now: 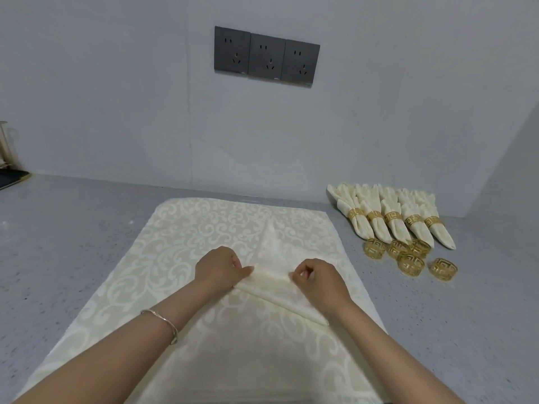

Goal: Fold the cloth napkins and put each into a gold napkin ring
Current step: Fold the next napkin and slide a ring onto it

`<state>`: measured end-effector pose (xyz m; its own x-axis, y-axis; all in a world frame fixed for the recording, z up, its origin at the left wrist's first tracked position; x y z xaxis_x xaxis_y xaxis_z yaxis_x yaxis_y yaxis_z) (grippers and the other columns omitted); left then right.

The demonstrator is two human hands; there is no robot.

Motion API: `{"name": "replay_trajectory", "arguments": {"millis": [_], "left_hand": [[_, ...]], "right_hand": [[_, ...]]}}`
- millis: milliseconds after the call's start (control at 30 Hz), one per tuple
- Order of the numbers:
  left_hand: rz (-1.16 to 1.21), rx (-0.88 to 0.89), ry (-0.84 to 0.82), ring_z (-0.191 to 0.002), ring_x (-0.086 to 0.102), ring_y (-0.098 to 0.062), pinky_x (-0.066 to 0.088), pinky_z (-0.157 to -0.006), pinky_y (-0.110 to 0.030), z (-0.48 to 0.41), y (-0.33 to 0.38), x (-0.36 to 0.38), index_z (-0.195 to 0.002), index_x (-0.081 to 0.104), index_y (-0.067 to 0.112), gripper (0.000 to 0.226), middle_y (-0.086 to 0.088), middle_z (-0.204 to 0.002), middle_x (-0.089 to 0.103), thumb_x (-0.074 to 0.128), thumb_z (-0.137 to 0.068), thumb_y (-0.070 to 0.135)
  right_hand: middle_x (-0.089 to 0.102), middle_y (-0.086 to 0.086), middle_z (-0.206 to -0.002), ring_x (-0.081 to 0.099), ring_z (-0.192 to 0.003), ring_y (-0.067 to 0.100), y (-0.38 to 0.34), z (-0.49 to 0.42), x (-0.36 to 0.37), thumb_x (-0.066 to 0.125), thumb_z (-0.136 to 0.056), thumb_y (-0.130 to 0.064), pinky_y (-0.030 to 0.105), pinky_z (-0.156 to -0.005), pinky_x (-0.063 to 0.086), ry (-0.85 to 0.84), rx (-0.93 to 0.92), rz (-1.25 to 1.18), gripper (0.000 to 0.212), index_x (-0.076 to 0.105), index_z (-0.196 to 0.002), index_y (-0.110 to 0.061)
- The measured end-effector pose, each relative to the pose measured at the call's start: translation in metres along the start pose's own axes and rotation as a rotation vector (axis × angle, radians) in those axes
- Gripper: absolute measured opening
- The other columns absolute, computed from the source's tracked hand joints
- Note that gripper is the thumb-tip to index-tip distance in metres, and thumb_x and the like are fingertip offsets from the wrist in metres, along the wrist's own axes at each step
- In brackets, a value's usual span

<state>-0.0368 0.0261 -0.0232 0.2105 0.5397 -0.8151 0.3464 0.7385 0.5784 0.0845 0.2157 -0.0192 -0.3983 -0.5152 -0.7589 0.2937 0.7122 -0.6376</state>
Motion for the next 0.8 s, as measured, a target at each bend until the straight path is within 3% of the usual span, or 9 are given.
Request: {"name": "replay_trajectory", "arguments": {"millis": [67,133,233,333,433,533,667,800], "left_hand": [[0.053,0.021,0.019,-0.07,0.057,-0.009,0.037,-0.06,-0.023,0.002,-0.004,0.001,-0.074,0.056,0.027,0.027,0.012,-0.068,0.056,0.068,-0.08,0.05],[0.122,0.038,0.027,-0.069,0.057,-0.009,0.037,-0.06,-0.023,0.005,-0.007,0.002,-0.083,0.056,0.027,0.024,0.012,-0.072,0.056,0.068,-0.081,0.048],[0.231,0.052,0.018,-0.066,0.057,-0.007,0.041,-0.062,-0.025,0.011,-0.008,0.006,-0.093,0.055,0.028,0.022,0.009,-0.068,0.06,0.067,-0.083,0.044],[0.257,0.072,-0.018,-0.064,0.055,-0.007,0.042,-0.065,-0.024,0.017,-0.008,0.012,-0.095,0.054,0.029,0.018,0.01,-0.064,0.057,0.066,-0.086,0.039],[0.237,0.092,0.016,-0.064,0.05,-0.006,0.039,-0.066,-0.024,0.015,-0.009,0.007,-0.097,0.055,0.029,0.013,0.012,-0.065,0.051,0.062,-0.089,0.035],[0.208,0.097,0.072,-0.076,0.055,-0.009,0.039,-0.077,-0.028,0.006,-0.006,-0.004,-0.096,0.056,0.028,0.009,0.016,-0.071,0.05,0.059,-0.091,0.034],[0.152,0.094,0.054,-0.093,0.052,-0.008,0.038,-0.095,-0.034,-0.006,0.0,-0.001,-0.09,0.058,0.028,0.022,0.017,-0.094,0.057,0.053,-0.091,0.05],[0.044,0.135,0.047,-0.096,0.055,-0.012,0.031,-0.083,-0.03,-0.008,0.007,0.009,-0.088,0.055,0.028,0.021,0.015,-0.093,0.059,0.05,-0.093,0.047]], "right_hand": [[0.052,-0.01,-0.068,0.047,-0.058,0.005,-0.001,-0.004,0.003,0.068,-0.081,-0.036,0.023,-0.059,0.041,-0.001,-0.01,0.05,0.016,0.061,-0.072,-0.025],[0.053,-0.011,-0.082,0.049,-0.073,0.005,-0.005,-0.009,-0.001,0.07,-0.08,-0.037,0.02,-0.065,0.039,0.043,-0.059,0.089,0.017,0.059,-0.076,-0.025],[0.052,-0.012,-0.108,0.047,-0.102,0.009,-0.002,-0.025,-0.019,0.063,-0.086,-0.038,0.023,-0.089,0.03,0.158,-0.104,0.101,0.02,0.056,-0.098,-0.025],[0.056,-0.006,-0.117,0.053,-0.109,0.015,0.023,-0.039,-0.024,0.056,-0.092,-0.036,0.032,-0.103,0.034,0.049,0.031,0.07,0.029,0.054,-0.118,-0.024],[0.059,-0.003,-0.099,0.057,-0.085,0.012,0.035,-0.031,-0.027,0.061,-0.09,-0.032,0.028,-0.081,0.045,-0.004,0.036,-0.007,0.021,0.058,-0.109,-0.023],[0.058,0.001,-0.083,0.051,-0.063,0.01,0.039,-0.012,-0.03,0.068,-0.085,-0.033,0.021,-0.059,0.042,-0.04,0.012,-0.124,0.018,0.06,-0.099,-0.025],[0.056,0.001,-0.071,0.049,-0.057,0.008,0.038,0.004,-0.027,0.071,-0.081,-0.037,0.019,-0.057,0.039,-0.064,0.016,-0.235,0.02,0.061,-0.095,-0.026],[0.056,-0.002,-0.077,0.047,-0.063,0.008,0.033,0.001,-0.024,0.071,-0.082,-0.035,0.016,-0.061,0.039,0.001,0.024,-0.289,0.023,0.06,-0.1,-0.027]]}}
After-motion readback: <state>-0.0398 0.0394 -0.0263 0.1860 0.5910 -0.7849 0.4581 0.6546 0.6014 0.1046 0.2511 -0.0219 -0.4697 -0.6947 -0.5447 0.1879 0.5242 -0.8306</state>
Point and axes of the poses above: each hand's wrist, its own z-axis away from the middle knuckle, its own x-axis out of the palm, y = z × x, the point moved 7 cm from there along -z, towards the middle knuckle
